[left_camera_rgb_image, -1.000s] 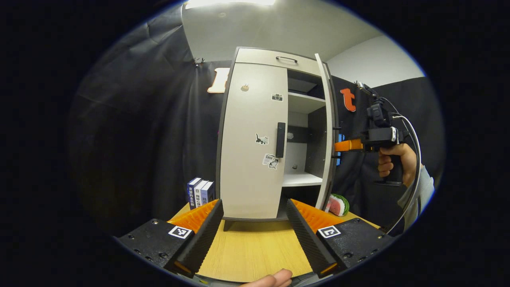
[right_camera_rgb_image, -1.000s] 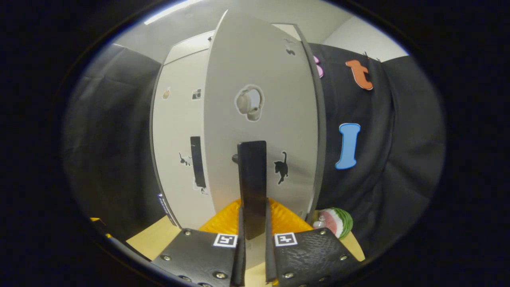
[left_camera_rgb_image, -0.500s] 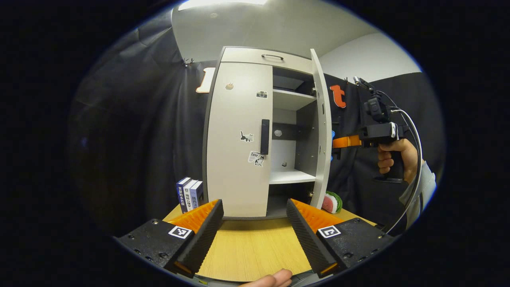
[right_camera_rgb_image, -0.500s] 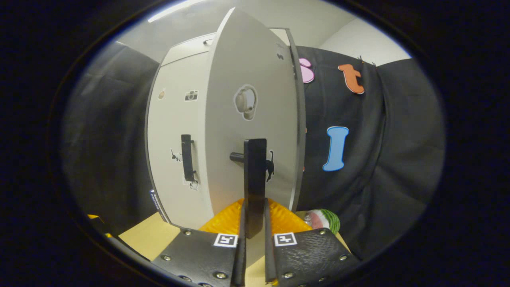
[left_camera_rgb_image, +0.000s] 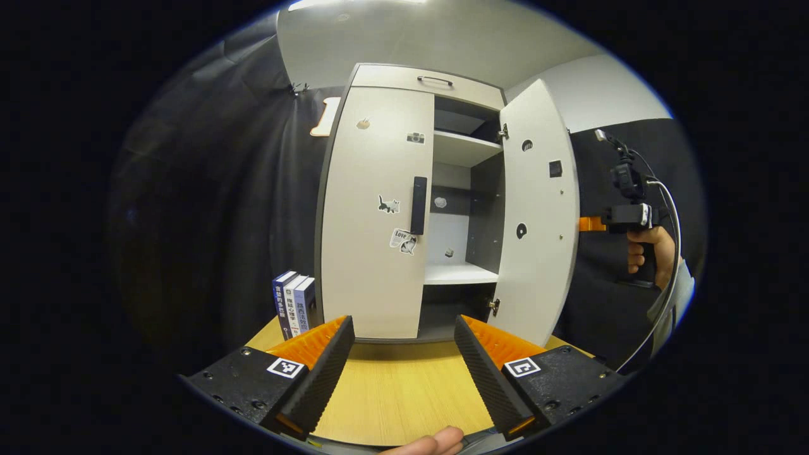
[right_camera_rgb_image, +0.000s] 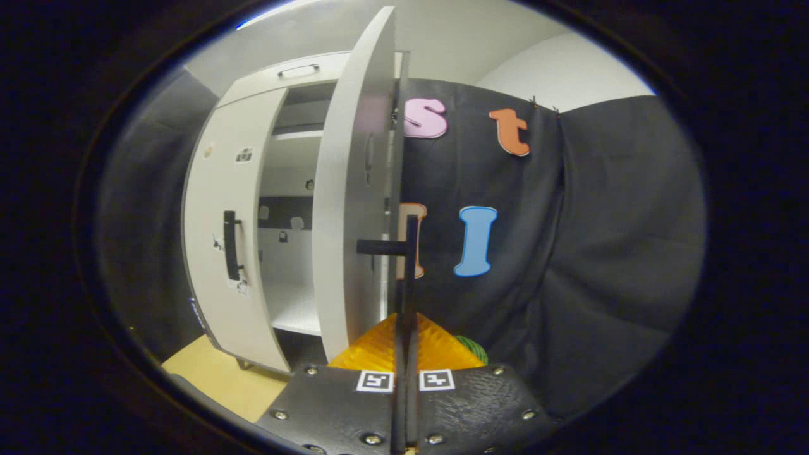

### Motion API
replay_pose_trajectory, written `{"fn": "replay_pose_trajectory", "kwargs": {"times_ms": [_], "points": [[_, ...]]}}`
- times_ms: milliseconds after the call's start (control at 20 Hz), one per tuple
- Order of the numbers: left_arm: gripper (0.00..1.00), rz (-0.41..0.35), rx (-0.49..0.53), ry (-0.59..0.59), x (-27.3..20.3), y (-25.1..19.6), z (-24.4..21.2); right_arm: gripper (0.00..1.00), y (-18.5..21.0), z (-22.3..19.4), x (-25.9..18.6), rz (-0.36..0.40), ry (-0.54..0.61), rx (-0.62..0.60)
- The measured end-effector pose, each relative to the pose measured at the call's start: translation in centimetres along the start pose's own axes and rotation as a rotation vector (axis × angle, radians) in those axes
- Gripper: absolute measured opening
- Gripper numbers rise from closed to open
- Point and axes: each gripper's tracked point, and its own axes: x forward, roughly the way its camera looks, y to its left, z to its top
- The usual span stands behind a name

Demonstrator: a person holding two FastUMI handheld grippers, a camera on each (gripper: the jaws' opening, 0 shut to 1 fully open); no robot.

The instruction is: Open the right door of the double-door shoe cabinet with the right hand, and open the left door with the left hand.

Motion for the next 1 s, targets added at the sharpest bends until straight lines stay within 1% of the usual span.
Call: {"fn": "replay_pose_trajectory", "kwargs": {"times_ms": [100, 150, 250, 300, 350, 400, 500, 550, 600, 650, 700, 800, 900, 950, 1000], "points": [[0.99, 0.001, 0.001, 0.014, 0.8, -0.3, -0.4, 0.01, -0.5, -0.5, 0.6, 0.078, 0.019, 0.117], [0.99, 0.0, 0.002, 0.021, 0.9, -0.4, -0.7, 0.01, -0.4, -0.3, 0.5, 0.1, 0.017, 0.139], [0.99, 0.0, 0.01, 0.028, 1.1, -0.8, -1.0, 0.01, -0.5, -0.2, 0.4, 0.095, 0.005, 0.088], [0.99, 0.001, 0.017, 0.029, 1.2, -0.9, -1.1, 0.01, -0.6, -0.8, 0.6, 0.08, 0.011, 0.05], [0.99, 0.005, 0.026, 0.029, 1.4, -0.9, -1.1, 0.01, -0.9, -0.4, 0.3, 0.072, -0.013, 0.026], [0.98, 0.012, 0.035, 0.028, 1.5, -0.8, -1.1, 0.01, -0.7, -0.6, 0.5, 0.068, -0.009, 0.011], [0.99, 0.018, 0.04, 0.022, 2.3, -0.9, -0.7, 0.01, -0.6, -0.6, 0.5, 0.071, -0.024, 0.014], [0.99, 0.013, 0.041, 0.019, 2.7, -1.0, -0.5, 0.01, -0.9, -0.3, -0.2, 0.055, -0.035, 0.0], [0.99, 0.007, 0.038, 0.016, 3.3, -1.1, -0.2, 0.02, -1.3, -0.4, -0.1, 0.038, -0.048, -0.017], [0.99, 0.005, 0.036, 0.015, 3.8, -1.1, 0.1, 0.06, -1.9, -0.4, -0.5, 0.016, -0.059, -0.041], [0.99, 0.008, 0.041, 0.015, 4.4, -1.0, 0.5, 0.27, -2.1, -0.3, -0.9, 0.015, -0.074, -0.055], [0.99, 0.031, 0.062, 0.001, 5.9, -0.5, 1.8, 0.44, -3.0, -0.3, -2.6, 0.0, -0.084, -0.059], [0.99, 0.042, 0.081, -0.017, 7.6, -0.6, 3.1, 0.72, -4.6, -0.4, -4.6, -0.028, -0.114, -0.044], [0.99, 0.045, 0.087, -0.022, 8.5, -0.7, 3.6, 0.8, -5.2, -0.7, -5.7, -0.042, -0.122, -0.036], [0.99, 0.042, 0.086, -0.03, 9.5, -0.9, 4.2, 0.9, -5.9, -0.9, -6.8, -0.055, -0.134, -0.026]]}}
